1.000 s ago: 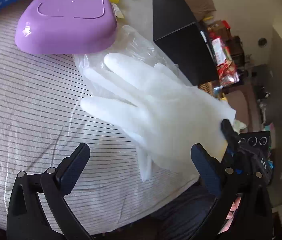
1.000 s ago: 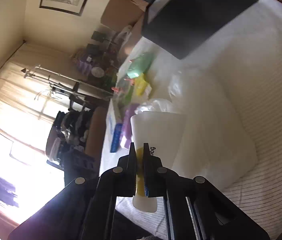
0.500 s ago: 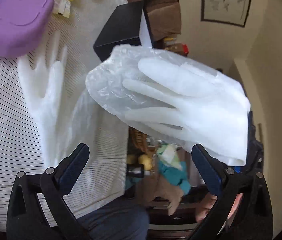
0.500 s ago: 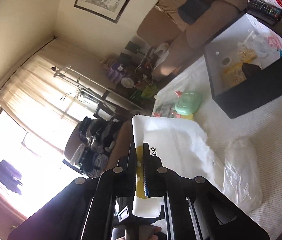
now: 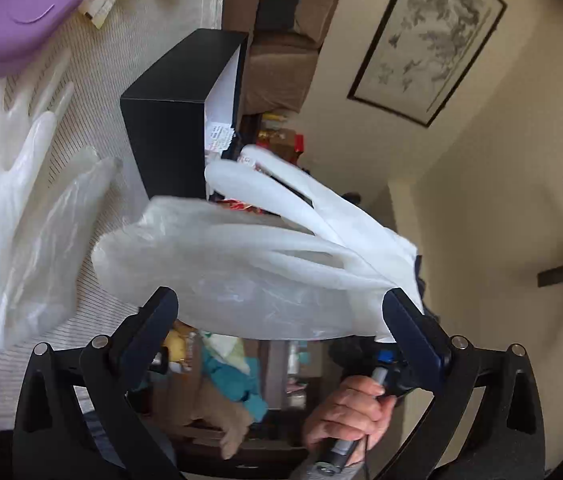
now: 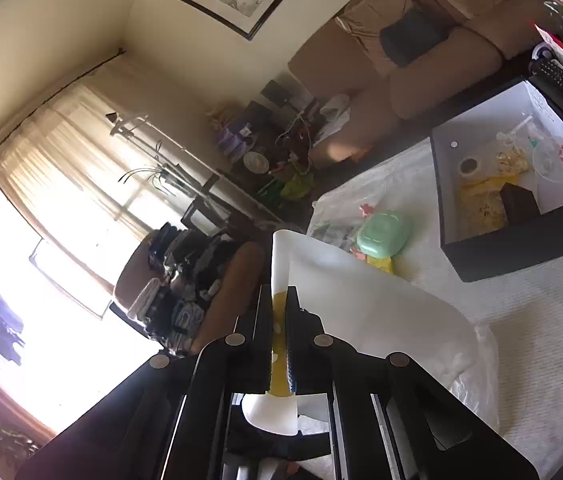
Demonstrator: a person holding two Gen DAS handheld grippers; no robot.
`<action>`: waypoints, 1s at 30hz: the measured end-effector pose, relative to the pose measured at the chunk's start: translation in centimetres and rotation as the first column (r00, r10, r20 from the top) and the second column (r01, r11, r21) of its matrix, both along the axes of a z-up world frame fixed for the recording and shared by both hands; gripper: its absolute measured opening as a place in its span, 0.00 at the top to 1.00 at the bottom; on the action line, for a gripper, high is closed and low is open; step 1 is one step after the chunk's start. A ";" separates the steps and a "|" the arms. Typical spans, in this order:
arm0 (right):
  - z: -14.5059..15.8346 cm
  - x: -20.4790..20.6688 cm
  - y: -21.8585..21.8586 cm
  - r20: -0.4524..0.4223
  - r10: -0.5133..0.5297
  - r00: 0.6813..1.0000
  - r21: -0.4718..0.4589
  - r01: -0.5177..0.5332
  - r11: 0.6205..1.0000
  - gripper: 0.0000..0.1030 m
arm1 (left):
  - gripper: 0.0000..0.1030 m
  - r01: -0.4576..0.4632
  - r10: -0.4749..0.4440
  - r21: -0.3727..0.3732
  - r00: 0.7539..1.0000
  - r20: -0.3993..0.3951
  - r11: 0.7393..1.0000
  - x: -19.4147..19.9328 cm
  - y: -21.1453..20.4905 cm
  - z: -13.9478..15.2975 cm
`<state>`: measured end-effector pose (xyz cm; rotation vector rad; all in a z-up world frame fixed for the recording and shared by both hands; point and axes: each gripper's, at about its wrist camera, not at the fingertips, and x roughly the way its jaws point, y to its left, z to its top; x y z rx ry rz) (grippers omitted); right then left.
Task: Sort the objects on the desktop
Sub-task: 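Carry the white bag with the right gripper toward the black box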
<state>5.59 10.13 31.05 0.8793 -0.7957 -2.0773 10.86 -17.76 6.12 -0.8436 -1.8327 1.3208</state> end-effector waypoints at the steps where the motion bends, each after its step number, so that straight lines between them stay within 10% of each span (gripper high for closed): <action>1: 0.1 0.0 -0.3 -0.001 0.005 1.000 -0.005 -0.005 1.000 0.96 | 0.00 -0.021 0.021 0.049 1.000 0.008 0.999 0.2 -0.1 -0.1; 7: -0.7 0.4 -2.3 0.008 0.043 0.999 -0.015 -0.043 0.999 0.96 | 0.00 -0.042 0.043 0.234 0.999 0.002 0.971 0.3 0.1 0.3; 18: -0.5 2.0 -3.1 0.018 0.061 0.998 -0.020 -0.061 0.998 0.96 | 0.00 -0.056 0.029 0.278 0.995 0.099 0.959 -0.8 3.0 -3.7; 26: -0.8 5.0 -1.6 0.022 0.065 0.998 -0.016 -0.064 0.998 0.96 | 0.04 0.005 -0.015 0.136 0.997 0.071 0.991 -4.1 2.4 -3.0; 30: -1.5 4.8 0.2 0.030 0.029 0.999 0.011 -0.029 1.000 0.96 | 0.40 0.068 -0.064 -0.069 0.996 0.062 0.995 -6.0 2.3 -0.9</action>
